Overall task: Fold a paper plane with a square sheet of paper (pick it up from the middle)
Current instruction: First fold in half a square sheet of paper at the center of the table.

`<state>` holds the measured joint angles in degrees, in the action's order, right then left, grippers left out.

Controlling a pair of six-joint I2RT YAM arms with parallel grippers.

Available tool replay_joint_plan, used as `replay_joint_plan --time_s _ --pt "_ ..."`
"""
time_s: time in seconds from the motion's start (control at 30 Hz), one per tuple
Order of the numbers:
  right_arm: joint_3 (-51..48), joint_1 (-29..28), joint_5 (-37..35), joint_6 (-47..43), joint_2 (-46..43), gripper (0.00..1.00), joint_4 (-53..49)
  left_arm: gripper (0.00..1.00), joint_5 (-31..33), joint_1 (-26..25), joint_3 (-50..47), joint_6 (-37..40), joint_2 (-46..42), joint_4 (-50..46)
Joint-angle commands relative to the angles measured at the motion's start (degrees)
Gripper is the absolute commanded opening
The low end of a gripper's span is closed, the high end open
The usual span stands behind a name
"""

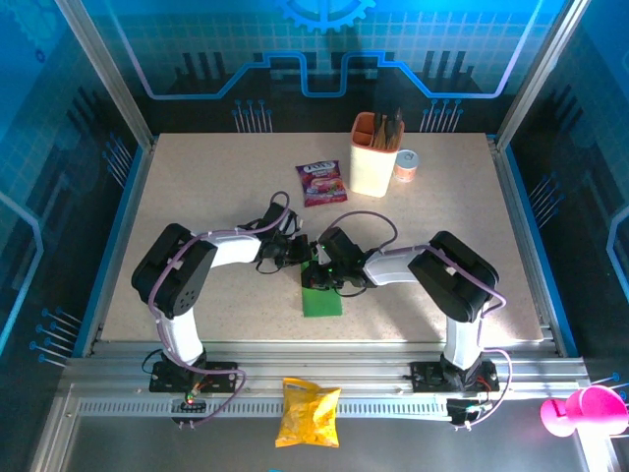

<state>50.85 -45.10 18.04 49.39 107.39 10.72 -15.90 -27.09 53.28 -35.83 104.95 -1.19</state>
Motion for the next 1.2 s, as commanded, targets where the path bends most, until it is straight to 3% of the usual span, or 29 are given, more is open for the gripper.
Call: replay_joint_plan --time_s 0.0,0.47,1.17 --pt "0.5 -0.9 -0.8 -2.6 0.9 0.0 -5.4 0.0 2.2 0.3 -0.3 1.5 2.0 -3.2" --pt "2.1 -5.9 -2.3 -8.7 -3.1 0.0 -13.6 0.0 2.8 0.7 0.4 2.4 4.3 -3.8" --pt "-11.4 -8.7 -3.5 -1.5 -11.4 0.0 -4.5 0.0 2.9 1.3 0.9 3.3 4.3 -4.3"
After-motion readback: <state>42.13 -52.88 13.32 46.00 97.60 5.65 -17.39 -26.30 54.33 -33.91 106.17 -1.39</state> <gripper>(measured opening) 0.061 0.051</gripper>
